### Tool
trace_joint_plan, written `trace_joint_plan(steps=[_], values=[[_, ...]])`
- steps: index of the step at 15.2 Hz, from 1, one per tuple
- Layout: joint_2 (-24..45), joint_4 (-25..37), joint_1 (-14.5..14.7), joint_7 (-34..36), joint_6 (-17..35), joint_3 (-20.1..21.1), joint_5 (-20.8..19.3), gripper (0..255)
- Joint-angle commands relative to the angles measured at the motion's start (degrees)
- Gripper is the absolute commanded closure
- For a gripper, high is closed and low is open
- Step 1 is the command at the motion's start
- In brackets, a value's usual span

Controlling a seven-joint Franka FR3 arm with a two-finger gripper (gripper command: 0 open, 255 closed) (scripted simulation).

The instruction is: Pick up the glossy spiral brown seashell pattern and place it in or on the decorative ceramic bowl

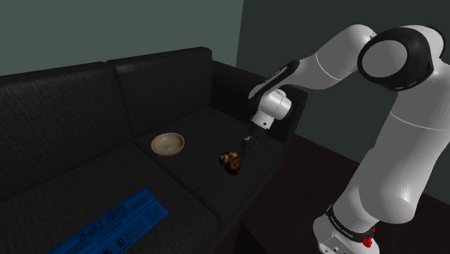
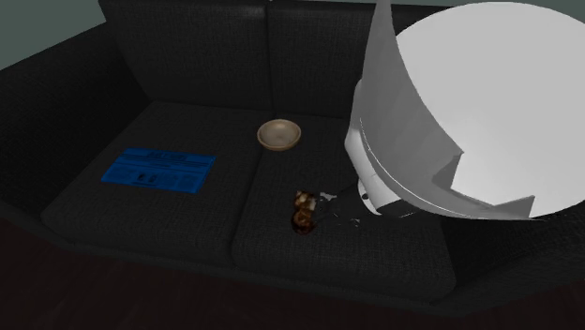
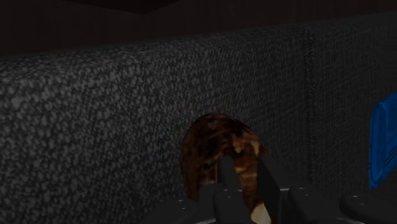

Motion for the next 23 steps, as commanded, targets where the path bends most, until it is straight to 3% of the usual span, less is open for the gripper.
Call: trace_joint_plan(steps=[1, 4, 5, 7, 8, 16, 23], values=[[-1.5, -0.1, 0.1, 1.5, -0.7, -0.2, -1.3, 255], [-2.3, -0.1, 0.1, 2.2, -1.1, -0.4, -2.0, 255], [-2.3, -0.1, 0.1, 2.2, -1.1, -0.4, -2.0, 0], [-3.1, -5.3, -2.3, -10.7, 5.9, -0.5, 18.0, 0], [-3.0, -6.3, -2.9, -14.9, 6.8, -0.5, 24.1, 0], [2.5, -4.2, -1.1, -18.6, 8.5, 2.1, 31.3, 0], [2.5, -4.2, -1.1, -18.6, 8.5, 2.1, 31.2, 0]])
